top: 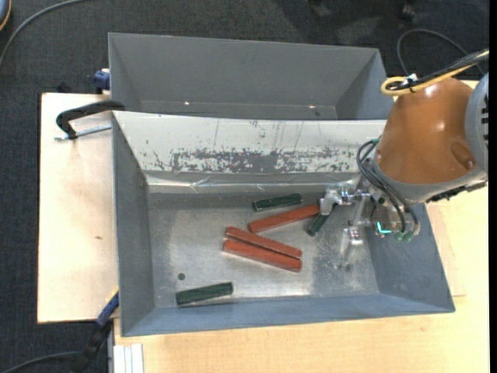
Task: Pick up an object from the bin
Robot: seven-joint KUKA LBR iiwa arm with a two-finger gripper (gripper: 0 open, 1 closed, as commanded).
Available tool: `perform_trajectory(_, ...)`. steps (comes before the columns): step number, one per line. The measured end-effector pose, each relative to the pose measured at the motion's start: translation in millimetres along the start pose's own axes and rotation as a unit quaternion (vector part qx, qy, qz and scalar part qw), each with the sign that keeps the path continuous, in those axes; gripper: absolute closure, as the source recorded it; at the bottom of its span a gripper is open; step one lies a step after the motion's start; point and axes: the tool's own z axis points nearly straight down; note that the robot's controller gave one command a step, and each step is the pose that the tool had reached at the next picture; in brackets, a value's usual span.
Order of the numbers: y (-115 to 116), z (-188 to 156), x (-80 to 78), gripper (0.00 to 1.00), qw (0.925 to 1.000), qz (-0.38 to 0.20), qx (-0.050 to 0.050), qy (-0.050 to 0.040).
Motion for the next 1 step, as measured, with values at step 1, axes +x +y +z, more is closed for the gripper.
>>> perform_trajectory(1,27.1,121.1,-1.4,0.0,0.9996,-0.027,0.0,0.0004)
